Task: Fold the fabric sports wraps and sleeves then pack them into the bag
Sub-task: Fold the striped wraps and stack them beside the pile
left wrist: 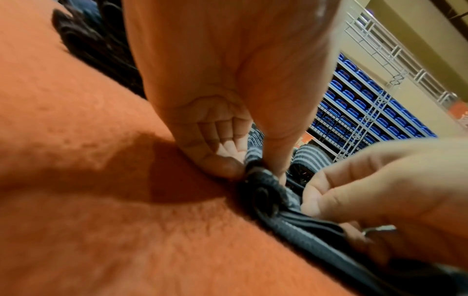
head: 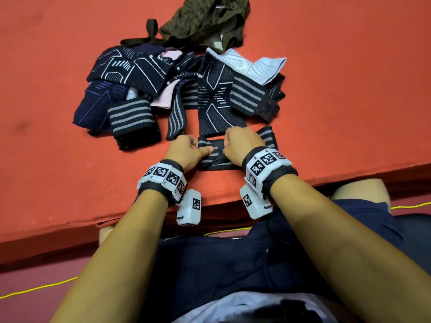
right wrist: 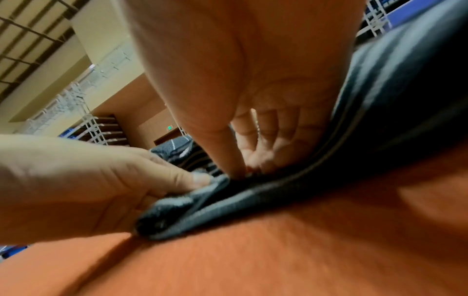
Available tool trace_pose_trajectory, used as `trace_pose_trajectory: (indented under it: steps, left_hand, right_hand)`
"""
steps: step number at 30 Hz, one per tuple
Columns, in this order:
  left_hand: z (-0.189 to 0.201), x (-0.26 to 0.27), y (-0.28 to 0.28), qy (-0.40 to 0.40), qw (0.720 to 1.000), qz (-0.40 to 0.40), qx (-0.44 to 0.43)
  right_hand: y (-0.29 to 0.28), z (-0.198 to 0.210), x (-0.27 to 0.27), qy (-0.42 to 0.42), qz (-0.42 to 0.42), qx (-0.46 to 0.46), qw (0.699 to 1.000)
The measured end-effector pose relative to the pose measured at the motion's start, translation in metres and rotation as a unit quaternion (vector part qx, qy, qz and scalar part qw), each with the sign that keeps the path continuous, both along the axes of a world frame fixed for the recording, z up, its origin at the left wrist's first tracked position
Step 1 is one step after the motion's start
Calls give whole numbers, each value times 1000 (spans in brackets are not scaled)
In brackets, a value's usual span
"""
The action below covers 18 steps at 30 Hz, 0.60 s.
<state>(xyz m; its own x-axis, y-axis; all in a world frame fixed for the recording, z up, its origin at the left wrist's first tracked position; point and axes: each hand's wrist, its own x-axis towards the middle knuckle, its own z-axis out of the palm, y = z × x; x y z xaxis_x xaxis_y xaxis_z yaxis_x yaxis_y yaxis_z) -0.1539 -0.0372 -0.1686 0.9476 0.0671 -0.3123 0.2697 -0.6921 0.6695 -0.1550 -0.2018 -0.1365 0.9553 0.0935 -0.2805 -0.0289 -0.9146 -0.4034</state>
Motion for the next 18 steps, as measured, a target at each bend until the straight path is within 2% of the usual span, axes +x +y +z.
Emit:
trace_pose_trajectory:
  steps: [4, 11, 18]
  left_hand:
    - [2, -1, 3, 33, 998, -2, -52]
    - [11, -6, 2, 54, 988, 41, -142]
    - [23, -4, 1, 47, 987, 54, -145]
  right_hand:
    - [-2, -7, -1, 19, -12, 5, 1000]
    - [-3, -13, -3, 15, -6, 43, 999]
    - [-12, -17, 0, 33, -8, 128, 991]
